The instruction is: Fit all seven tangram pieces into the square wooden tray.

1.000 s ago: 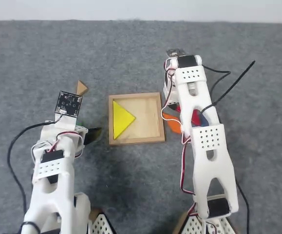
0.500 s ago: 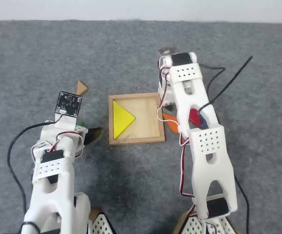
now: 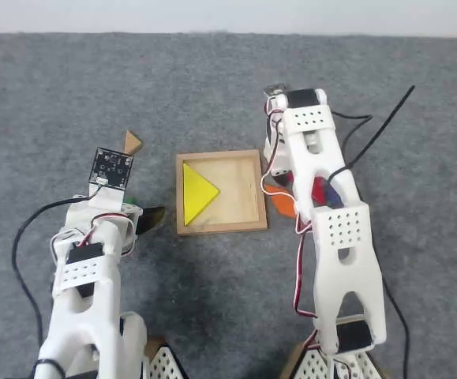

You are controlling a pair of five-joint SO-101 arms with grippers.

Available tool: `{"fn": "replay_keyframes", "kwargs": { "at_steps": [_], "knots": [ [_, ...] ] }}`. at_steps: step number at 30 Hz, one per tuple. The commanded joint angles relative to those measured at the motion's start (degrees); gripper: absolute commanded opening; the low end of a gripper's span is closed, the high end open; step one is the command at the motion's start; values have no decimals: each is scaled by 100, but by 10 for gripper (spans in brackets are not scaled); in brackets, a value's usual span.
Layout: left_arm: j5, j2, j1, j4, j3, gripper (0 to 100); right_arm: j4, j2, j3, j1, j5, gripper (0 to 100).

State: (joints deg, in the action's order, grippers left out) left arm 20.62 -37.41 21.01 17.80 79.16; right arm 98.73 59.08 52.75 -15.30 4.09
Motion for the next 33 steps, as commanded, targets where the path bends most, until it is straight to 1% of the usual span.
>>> {"fn": "replay_keyframes", "kwargs": {
  "at_steps": [1,11,15,27,28,31,33],
  "knots": [
    [88,-167,0,-149,-31,445,-224,22,44,145,26,406],
    [88,-167,0,-149,-31,445,-224,242,44,154,26,406],
    [88,-167,0,-149,-31,445,-189,251,44,154,-141,405],
    [88,-167,0,-149,-31,445,-154,259,44,154,-123,400],
    [88,-167,0,-149,-31,445,-127,259,44,154,-114,384],
    [88,-167,0,-149,-31,445,-119,259,44,154,-114,292],
    [88,-167,0,-149,-31,445,-119,259,44,154,-114,260]
  ]
}}
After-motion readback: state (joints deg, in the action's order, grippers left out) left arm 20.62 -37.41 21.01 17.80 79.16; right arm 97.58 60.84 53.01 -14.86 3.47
